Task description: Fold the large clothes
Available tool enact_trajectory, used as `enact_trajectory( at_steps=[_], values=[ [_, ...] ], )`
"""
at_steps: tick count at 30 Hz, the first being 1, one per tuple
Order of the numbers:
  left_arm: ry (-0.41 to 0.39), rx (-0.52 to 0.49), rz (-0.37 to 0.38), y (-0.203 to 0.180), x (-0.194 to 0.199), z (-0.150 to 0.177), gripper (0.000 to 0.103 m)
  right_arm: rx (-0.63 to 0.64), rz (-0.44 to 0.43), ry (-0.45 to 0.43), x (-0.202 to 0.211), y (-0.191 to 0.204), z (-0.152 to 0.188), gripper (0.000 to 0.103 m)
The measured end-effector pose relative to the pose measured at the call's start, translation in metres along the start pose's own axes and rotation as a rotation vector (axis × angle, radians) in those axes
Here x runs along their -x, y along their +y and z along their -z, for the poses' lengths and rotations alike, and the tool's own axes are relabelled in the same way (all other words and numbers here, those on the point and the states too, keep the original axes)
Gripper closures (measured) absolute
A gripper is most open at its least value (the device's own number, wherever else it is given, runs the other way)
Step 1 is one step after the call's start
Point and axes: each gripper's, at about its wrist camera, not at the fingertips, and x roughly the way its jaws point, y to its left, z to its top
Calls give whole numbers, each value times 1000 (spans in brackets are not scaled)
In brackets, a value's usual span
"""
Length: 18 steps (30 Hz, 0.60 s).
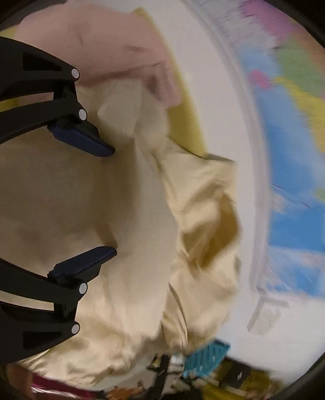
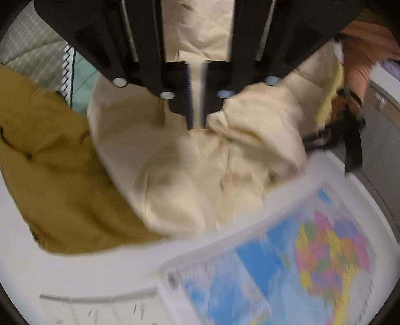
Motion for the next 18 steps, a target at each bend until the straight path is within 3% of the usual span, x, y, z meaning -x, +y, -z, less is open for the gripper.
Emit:
enact_trajectory(
  at_steps=[1, 2, 6, 7, 9, 10, 16, 18],
  values=[
    [19, 8, -7, 2, -9, 1, 33, 4, 20, 33, -11, 1, 5, 43],
    [42, 15, -9, 3, -22, 0, 33, -3, 25, 48, -20, 0, 8, 38],
    [72, 7, -26, 0, -38, -5, 33, -43, 11, 116, -46, -7, 15, 36],
    [76, -3, -30, -1, -38, -6, 33, -50, 1, 128, -52, -8, 15, 42],
    [69, -17, -43, -2, -36, -8, 33, -44, -18, 122, -53, -7, 15, 83],
    [65, -19, -44, -2, -35, -9, 33, -37, -17, 115, -49, -8, 14, 99],
    [1, -16, -45, -10, -28, -17, 33, -49, 15, -91, 11, -10, 0, 101],
    [-8, -13, -39, -17, -30, -23, 33, -18, 54, -96, 11, -9, -3, 100]
  ],
)
